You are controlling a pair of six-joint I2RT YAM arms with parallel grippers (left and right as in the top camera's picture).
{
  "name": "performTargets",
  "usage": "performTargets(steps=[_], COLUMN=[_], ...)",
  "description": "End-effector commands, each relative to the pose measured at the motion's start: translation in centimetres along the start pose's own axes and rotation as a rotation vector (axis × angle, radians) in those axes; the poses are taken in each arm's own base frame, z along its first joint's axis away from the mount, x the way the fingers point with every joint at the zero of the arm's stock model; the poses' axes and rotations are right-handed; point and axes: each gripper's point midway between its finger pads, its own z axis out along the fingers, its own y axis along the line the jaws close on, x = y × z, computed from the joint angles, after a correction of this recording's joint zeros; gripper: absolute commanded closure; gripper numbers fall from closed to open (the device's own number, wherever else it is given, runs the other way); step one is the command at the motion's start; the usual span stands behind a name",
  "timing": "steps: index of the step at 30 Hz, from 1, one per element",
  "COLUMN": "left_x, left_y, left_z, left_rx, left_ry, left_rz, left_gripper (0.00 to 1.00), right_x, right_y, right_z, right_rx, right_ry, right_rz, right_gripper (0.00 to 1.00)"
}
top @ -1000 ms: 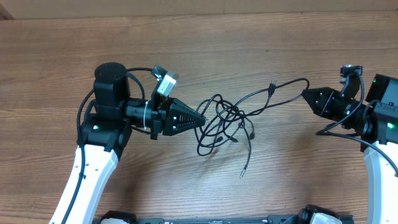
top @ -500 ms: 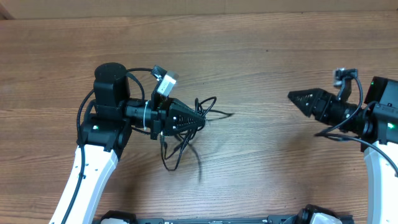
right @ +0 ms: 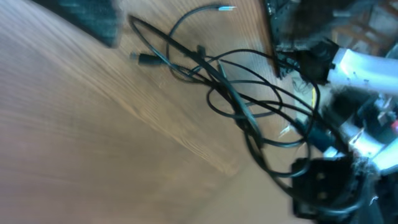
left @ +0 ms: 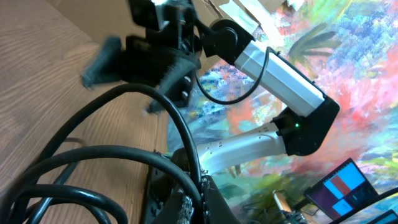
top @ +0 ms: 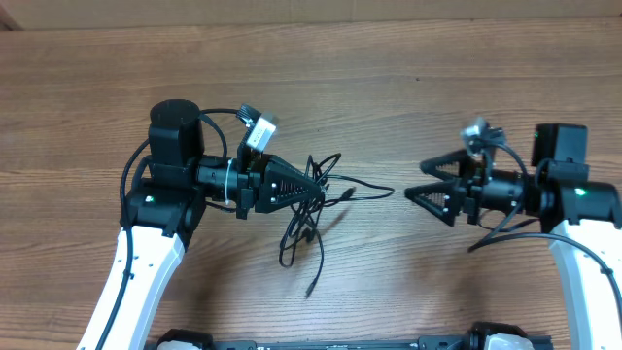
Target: Untangle cables
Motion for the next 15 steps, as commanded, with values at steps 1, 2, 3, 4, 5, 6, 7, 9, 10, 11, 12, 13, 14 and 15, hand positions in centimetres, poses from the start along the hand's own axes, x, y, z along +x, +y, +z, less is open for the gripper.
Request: performTargets(steps=[1, 2, 3, 4, 5, 6, 7, 9, 10, 11, 12, 13, 14, 15], left_x=[0.0, 0.2, 0.3, 0.3, 0.5, 0.6, 0.7, 0.8, 0.8, 0.8, 0.8, 0.8, 0.8, 0.8], left_y=[-0.7, -0.7, -0.6, -0.6, -0.6, -0.6, -0.7, -0.8, -0.8, -0.8, -0.8, -0.8, -0.8, -0.8], left_z=[0.3, 0.5, 0.6, 0.8, 1.1, 1.3, 1.5, 1.7, 1.7, 1.7, 1.7, 1.7, 1.7, 1.7], left_rx=[0.010, 0.008, 0.002, 0.001, 0.002, 0.002, 0.005, 0.010, 0.011, 0.011, 0.010, 0.010, 0.011, 0.014], left_ry=[0.010, 0.012, 0.014, 0.017, 0.024, 0.029, 0.033, 0.039, 0.040, 0.040, 0.039, 0.039, 0.039, 0.040], left_rz=[0.049, 0.045, 0.037, 0.033, 0.032, 0.032, 0.033, 0.033, 0.033, 0.032, 0.033, 0.032, 0.033, 0.035], left_gripper=[0.96, 0.96, 0.96, 0.96, 0.96, 0.96, 0.96, 0.96, 0.96, 0.96, 0.96, 0.96, 0.96, 0.96], right_x=[-1.1, -1.4, -1.6, -1.7, -1.8, -1.8, -1.6, -1.0, -0.7, -0.4, -0.2, 0.0, 0.2, 0.4], right_y=[1.9, 2.3, 2.7, 3.0, 3.5, 3.7, 3.8, 3.6, 3.5, 3.6, 3.8, 4.1, 4.3, 4.6], right_z=[1.1, 1.6, 2.0, 2.4, 3.1, 3.6, 4.2, 5.1, 5.5, 5.9, 6.3, 6.6, 6.9, 7.2], right_rx=[-0.072, -0.091, -0.107, -0.120, -0.146, -0.154, -0.155, -0.136, -0.130, -0.133, -0.149, -0.165, -0.176, -0.189], right_ry=[-0.023, -0.022, -0.020, -0.019, -0.014, -0.005, 0.011, 0.052, 0.071, 0.085, 0.095, 0.102, 0.109, 0.119], right_rz=[-0.192, -0.208, -0.216, -0.224, -0.244, -0.248, -0.250, -0.242, -0.241, -0.240, -0.237, -0.230, -0.223, -0.220], right_gripper=[0.04, 0.05, 0.05, 0.05, 0.06, 0.07, 0.10, 0.17, 0.20, 0.23, 0.23, 0.23, 0.23, 0.23])
